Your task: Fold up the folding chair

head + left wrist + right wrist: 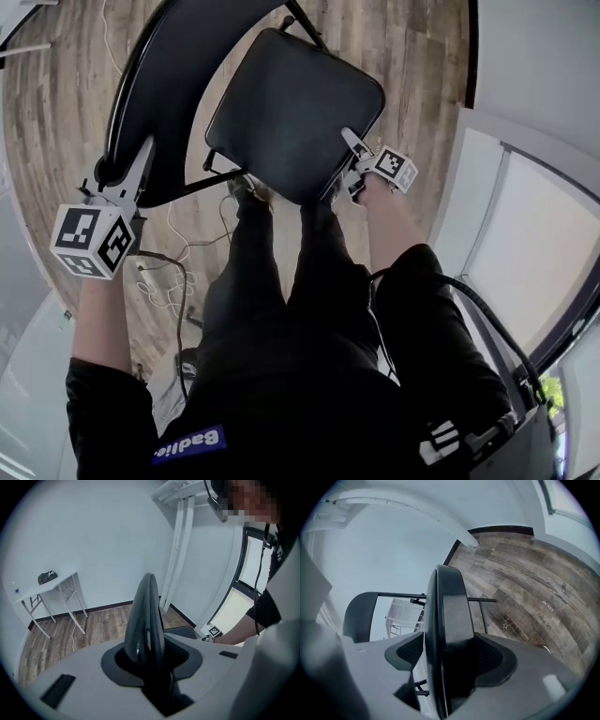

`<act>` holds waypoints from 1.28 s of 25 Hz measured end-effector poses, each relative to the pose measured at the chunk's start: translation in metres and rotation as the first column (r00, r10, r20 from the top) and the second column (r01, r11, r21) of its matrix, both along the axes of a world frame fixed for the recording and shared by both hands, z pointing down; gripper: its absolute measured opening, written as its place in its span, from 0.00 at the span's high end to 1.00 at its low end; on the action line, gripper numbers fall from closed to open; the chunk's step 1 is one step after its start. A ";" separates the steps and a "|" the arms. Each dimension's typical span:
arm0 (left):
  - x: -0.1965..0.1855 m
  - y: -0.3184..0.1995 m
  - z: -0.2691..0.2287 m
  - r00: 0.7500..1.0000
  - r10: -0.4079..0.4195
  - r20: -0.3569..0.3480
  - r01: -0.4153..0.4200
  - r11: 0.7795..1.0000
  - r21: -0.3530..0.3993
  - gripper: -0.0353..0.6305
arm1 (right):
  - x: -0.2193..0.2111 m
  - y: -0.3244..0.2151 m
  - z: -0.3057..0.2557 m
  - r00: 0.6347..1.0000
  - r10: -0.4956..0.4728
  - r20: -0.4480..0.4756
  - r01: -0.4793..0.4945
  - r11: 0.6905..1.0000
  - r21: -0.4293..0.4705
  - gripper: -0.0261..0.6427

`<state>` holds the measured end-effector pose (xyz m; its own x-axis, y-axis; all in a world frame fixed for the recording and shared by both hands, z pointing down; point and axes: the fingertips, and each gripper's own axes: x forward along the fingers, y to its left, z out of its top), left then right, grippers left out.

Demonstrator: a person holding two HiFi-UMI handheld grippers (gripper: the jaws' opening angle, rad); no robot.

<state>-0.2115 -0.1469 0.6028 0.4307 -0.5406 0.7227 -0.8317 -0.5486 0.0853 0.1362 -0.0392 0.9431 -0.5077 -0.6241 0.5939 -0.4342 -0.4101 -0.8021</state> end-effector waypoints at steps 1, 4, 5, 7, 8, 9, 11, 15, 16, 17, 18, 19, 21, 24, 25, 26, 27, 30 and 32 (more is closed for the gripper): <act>0.001 0.002 -0.003 1.000 -0.001 0.005 0.001 1.000 0.004 0.78 | -0.001 -0.001 -0.005 1.000 0.000 -0.010 0.000 1.000 0.004 0.48; 0.007 0.008 -0.011 1.000 0.000 0.012 0.000 1.000 0.002 0.78 | -0.002 -0.002 -0.017 1.000 0.007 -0.030 -0.007 1.000 0.007 0.48; 0.009 0.009 -0.013 1.000 0.001 0.013 -0.001 1.000 0.000 0.78 | -0.002 -0.003 -0.022 0.999 0.012 -0.032 -0.012 1.000 0.007 0.48; 0.012 0.011 -0.018 1.000 0.002 0.019 -0.002 1.000 -0.001 0.79 | -0.004 -0.006 -0.030 0.999 0.020 -0.035 -0.020 1.000 0.009 0.48; 0.013 0.011 -0.021 1.000 0.002 0.023 -0.002 1.000 0.001 0.79 | -0.006 -0.007 -0.035 0.999 0.024 -0.037 -0.024 1.000 0.011 0.49; 0.014 0.012 -0.024 1.000 0.003 0.027 -0.003 1.000 0.002 0.79 | -0.008 -0.009 -0.040 0.999 0.027 -0.041 -0.027 1.000 0.012 0.49; 0.016 0.015 -0.029 0.999 0.005 0.034 -0.005 1.000 0.003 0.79 | -0.012 -0.011 -0.049 0.998 0.028 -0.047 -0.027 1.000 0.013 0.49; 0.017 0.021 -0.040 0.999 0.015 0.033 -0.015 1.000 -0.003 0.81 | -0.027 -0.019 -0.073 0.998 0.005 -0.058 -0.004 1.000 0.012 0.49; 0.018 0.021 -0.044 0.999 0.018 0.031 -0.018 1.000 -0.006 0.81 | -0.031 -0.022 -0.080 0.998 -0.001 -0.059 0.002 1.000 0.015 0.49; 0.018 0.022 -0.047 0.999 0.021 0.029 -0.021 1.000 -0.010 0.82 | -0.036 -0.025 -0.087 0.998 -0.005 -0.060 0.006 1.000 0.018 0.49; 0.020 0.024 -0.050 0.999 0.025 0.027 -0.024 1.000 -0.015 0.82 | -0.039 -0.027 -0.093 0.998 -0.007 -0.060 0.008 1.000 0.020 0.49; 0.021 0.027 -0.053 0.999 0.029 0.027 -0.029 0.999 -0.020 0.83 | -0.043 -0.028 -0.099 0.998 -0.008 -0.059 0.009 1.000 0.020 0.49; 0.023 0.032 -0.059 0.999 0.041 0.032 -0.040 0.999 -0.028 0.84 | -0.051 -0.029 -0.111 0.998 -0.011 -0.057 0.012 1.000 0.016 0.49; 0.024 0.033 -0.068 0.998 0.044 0.044 -0.044 0.999 -0.013 0.84 | -0.064 -0.038 -0.131 0.998 -0.029 -0.055 0.030 0.999 0.017 0.49; 0.025 0.032 -0.071 0.998 0.044 0.048 -0.043 0.999 -0.007 0.84 | -0.068 -0.042 -0.139 0.998 -0.035 -0.055 0.037 0.999 0.021 0.49; 0.025 0.032 -0.075 0.998 0.044 0.052 -0.044 0.999 -0.003 0.85 | -0.073 -0.046 -0.146 0.998 -0.038 -0.056 0.040 0.999 0.025 0.49; 0.025 0.032 -0.078 0.997 0.046 0.056 -0.046 0.999 -0.003 0.85 | -0.077 -0.050 -0.152 0.998 -0.038 -0.058 0.040 0.999 0.028 0.50; 0.027 0.034 -0.086 0.997 0.053 0.063 -0.052 0.999 -0.011 0.85 | -0.090 -0.057 -0.168 0.996 -0.039 -0.074 0.040 0.999 0.021 0.51; 0.032 0.038 -0.091 0.996 0.058 0.066 -0.057 0.998 -0.014 0.86 | -0.097 -0.062 -0.177 0.995 -0.046 -0.086 0.047 0.999 0.012 0.51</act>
<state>-0.1792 -0.1092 0.5123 0.4111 -0.5074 0.7573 -0.8031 -0.5946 0.0376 0.0391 -0.1008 0.7658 -0.4838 -0.6094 0.6281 -0.5197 -0.3773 -0.7665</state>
